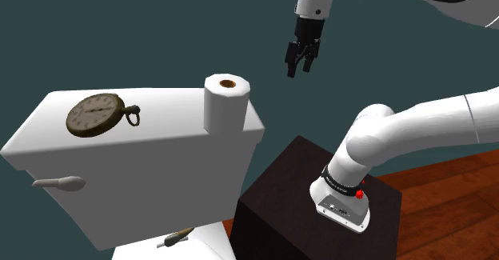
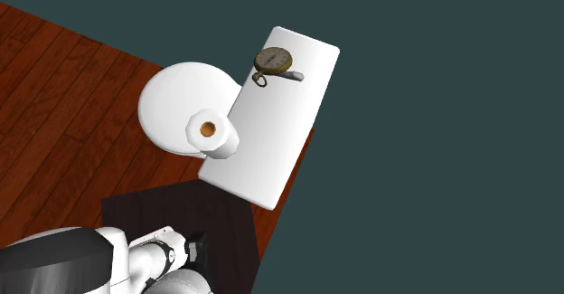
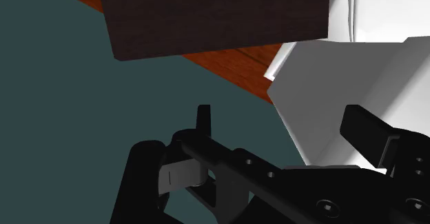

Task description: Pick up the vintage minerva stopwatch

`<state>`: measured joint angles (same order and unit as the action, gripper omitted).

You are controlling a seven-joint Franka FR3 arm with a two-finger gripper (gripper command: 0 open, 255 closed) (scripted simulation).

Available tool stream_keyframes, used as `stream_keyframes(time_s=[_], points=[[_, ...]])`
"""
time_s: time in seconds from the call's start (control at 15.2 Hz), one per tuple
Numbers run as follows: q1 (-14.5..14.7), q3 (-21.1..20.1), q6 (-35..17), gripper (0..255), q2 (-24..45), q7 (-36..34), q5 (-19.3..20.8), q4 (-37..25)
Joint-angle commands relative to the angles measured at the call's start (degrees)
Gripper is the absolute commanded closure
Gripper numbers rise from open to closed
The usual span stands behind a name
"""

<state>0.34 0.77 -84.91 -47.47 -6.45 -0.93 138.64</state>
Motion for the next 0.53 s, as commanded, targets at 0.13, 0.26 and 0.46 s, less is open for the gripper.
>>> stream_keyframes(time_s=[0.13, 0.26, 0.46], points=[[1.2, -2.1, -1.4, 0, 2.7, -1.3, -1.5, -1.4], [2.4, -4.1, -2.8, 0, 5.5, -2.6, -2.8, -2.9], [4.0, -7.1, -4.7, 0, 9.9, -4.5, -4.4, -5.7]])
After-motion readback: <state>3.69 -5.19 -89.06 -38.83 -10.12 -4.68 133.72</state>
